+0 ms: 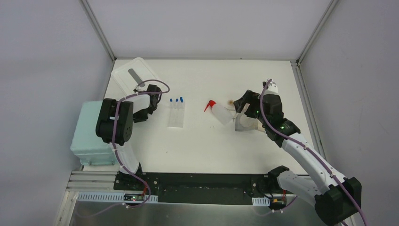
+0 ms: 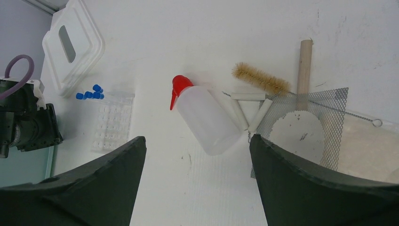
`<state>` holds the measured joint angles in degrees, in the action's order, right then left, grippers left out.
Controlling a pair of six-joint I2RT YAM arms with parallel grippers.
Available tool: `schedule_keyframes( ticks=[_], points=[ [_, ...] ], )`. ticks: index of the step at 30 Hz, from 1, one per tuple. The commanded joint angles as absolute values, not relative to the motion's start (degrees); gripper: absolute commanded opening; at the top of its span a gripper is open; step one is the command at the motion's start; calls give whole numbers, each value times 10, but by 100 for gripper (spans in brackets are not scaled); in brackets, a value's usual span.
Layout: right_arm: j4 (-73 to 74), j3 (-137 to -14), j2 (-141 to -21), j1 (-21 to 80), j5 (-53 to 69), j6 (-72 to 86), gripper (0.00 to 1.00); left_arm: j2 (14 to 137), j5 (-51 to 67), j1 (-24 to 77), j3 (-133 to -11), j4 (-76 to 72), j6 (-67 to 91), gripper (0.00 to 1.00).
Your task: Organize the chemistry lab equipment
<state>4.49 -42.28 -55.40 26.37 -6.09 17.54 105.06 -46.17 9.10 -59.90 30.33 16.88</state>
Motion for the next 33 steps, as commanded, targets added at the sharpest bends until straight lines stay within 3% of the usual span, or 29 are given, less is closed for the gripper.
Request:
schedule_keyframes(
  ticks=[1, 3, 11, 15, 27, 33],
  points=[
    [21, -423, -542, 258, -53, 182, 84, 1061, -472, 81, -610, 322, 162, 36],
    [22, -423, -542, 258, -53, 183, 84, 1064, -466, 80, -612, 322, 161, 35],
    [26, -425, -539, 255, -62, 182, 84, 1064, -404, 81, -619, 323, 164, 11],
    [30, -427, -536, 254, -68, 181, 84, 1052, -378, 86, -628, 322, 164, 6],
    [47, -427, -518, 252, -90, 176, 84, 1055, -345, 136, -698, 324, 169, 5],
    [57, -423, -505, 252, -98, 176, 84, 1051, -352, 141, -701, 336, 176, 10]
  ],
)
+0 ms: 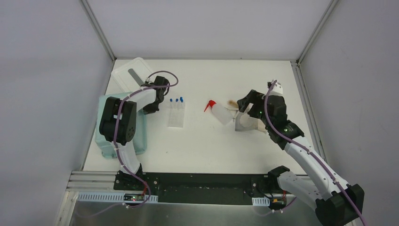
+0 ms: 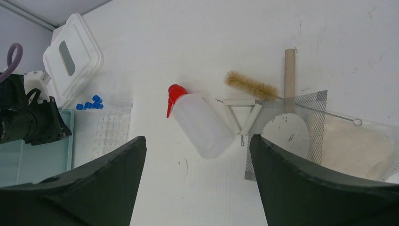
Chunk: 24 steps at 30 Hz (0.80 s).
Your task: Organize the chemistry lab equipment
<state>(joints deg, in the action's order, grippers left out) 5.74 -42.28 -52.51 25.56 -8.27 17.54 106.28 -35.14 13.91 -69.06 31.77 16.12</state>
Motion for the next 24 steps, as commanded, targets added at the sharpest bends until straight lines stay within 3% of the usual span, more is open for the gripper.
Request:
schedule_keyframes(
  ticks=[1, 12, 24],
  points=[
    [58, -422, -503, 252, -99, 176, 84, 1049, -351, 141, -698, 337, 178, 12],
    [61, -418, -493, 252, -101, 174, 84, 1053, -340, 141, -672, 338, 198, 21],
    [69, -416, -483, 252, -113, 175, 84, 1081, -327, 140, -692, 358, 201, 16]
  ],
)
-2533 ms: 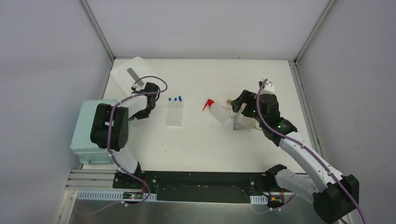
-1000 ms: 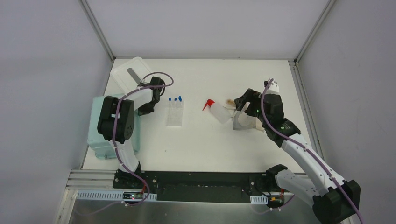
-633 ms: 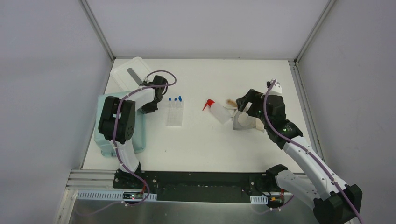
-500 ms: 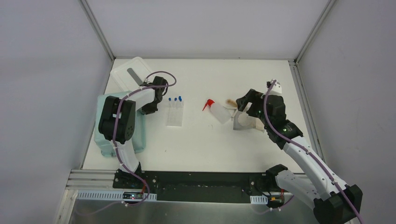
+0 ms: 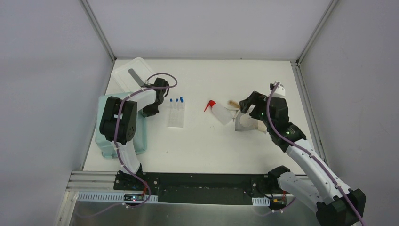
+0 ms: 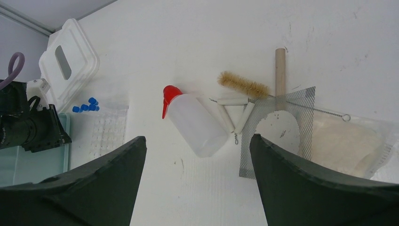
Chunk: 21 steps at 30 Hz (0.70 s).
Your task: Organize the chemistry lab equipment
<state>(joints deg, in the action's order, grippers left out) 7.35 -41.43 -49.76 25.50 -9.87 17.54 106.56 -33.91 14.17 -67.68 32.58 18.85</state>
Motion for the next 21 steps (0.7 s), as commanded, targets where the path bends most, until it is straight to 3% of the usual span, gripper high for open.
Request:
schedule_keyframes(
  ticks=[1, 10, 15, 21],
  points=[
    [70, -416, -483, 252, -114, 174, 84, 1086, -326, 139, -695, 362, 201, 16],
    [81, -415, -471, 252, -126, 170, 84, 1100, -295, 131, -707, 381, 207, 17],
    [84, -415, -467, 252, -130, 169, 84, 1101, -281, 125, -708, 382, 205, 1],
    [90, -419, -466, 251, -136, 166, 84, 1059, -256, 125, -720, 386, 219, 0]
  ],
)
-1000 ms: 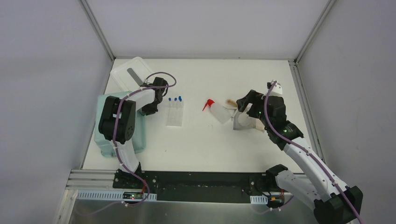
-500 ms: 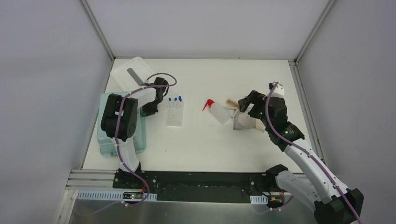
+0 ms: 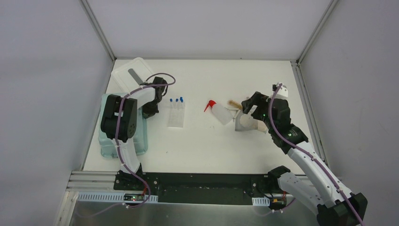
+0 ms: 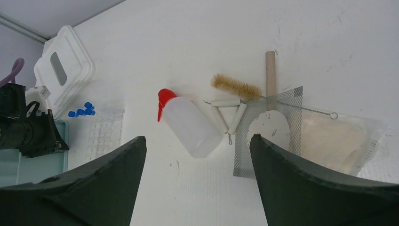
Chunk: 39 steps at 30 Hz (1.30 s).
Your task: Organize the chemistry lab equipment
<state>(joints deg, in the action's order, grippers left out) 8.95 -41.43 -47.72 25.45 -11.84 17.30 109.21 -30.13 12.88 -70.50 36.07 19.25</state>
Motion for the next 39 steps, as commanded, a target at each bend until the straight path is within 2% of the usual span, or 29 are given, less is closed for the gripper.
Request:
schedule_keyframes(
  ticks=[1, 21, 39],
  points=[
    [92, -420, -465, 251, -136, 165, 84, 1044, -249, 125, -724, 386, 222, 0],
    [98, -424, -463, 251, -150, 163, 84, 814, -91, 90, -760, 386, 251, 0],
    [103, -422, -463, 252, -151, 168, 84, 715, 65, 4, -729, 364, 274, 0]
  ],
)
